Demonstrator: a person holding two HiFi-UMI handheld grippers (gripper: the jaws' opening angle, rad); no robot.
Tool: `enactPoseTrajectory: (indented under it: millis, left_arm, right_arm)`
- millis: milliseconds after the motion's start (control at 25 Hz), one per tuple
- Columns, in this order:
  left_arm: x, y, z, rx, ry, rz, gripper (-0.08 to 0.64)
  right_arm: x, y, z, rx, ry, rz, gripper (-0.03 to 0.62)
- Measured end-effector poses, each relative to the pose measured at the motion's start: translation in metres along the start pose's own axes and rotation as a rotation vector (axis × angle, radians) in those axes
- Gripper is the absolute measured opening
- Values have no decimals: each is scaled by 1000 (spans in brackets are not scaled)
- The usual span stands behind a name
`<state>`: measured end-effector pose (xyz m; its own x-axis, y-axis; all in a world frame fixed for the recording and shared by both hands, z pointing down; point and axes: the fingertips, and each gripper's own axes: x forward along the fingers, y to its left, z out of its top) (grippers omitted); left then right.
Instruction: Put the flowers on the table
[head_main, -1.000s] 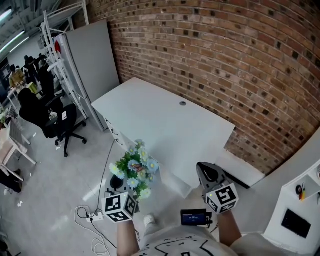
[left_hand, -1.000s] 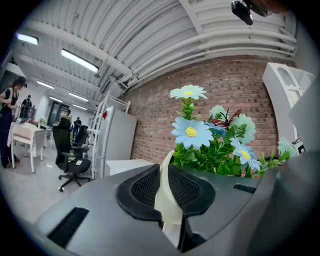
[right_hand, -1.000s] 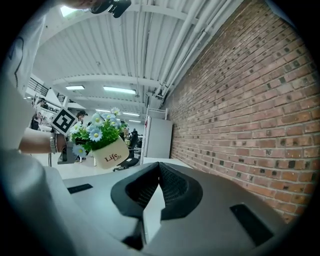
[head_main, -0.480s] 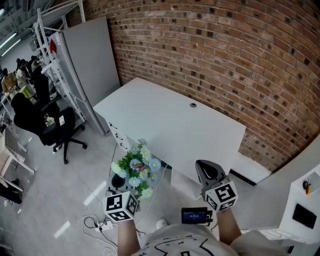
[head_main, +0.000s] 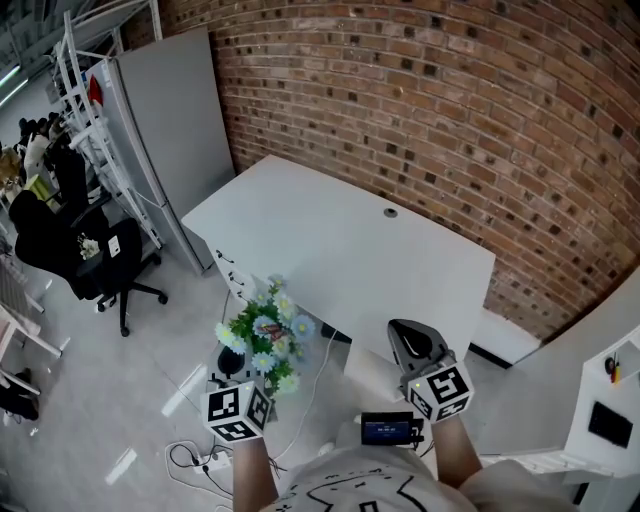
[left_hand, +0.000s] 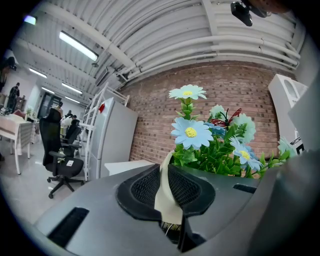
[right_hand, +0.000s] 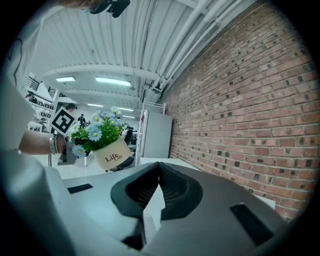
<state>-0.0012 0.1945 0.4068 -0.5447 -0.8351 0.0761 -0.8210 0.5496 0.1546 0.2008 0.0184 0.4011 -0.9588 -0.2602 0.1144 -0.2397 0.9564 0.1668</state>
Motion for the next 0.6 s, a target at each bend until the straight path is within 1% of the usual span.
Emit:
enactPoseTrajectory:
  millis: [240, 360, 480, 600]
  left_arm:
    - [19, 19, 2, 3, 9, 1, 57]
    - [31, 31, 4, 4, 9, 11, 57]
    - [49, 43, 6, 3, 9, 20, 57]
    - [71, 52, 5, 15, 19, 13, 57]
  right_arm:
    - [31, -4, 0, 17, 4, -5, 17]
    - [52, -5, 1, 21, 3, 6, 17]
    - [77, -6, 1, 20, 5, 23, 17]
    - [103, -11, -1, 26, 3, 25, 17]
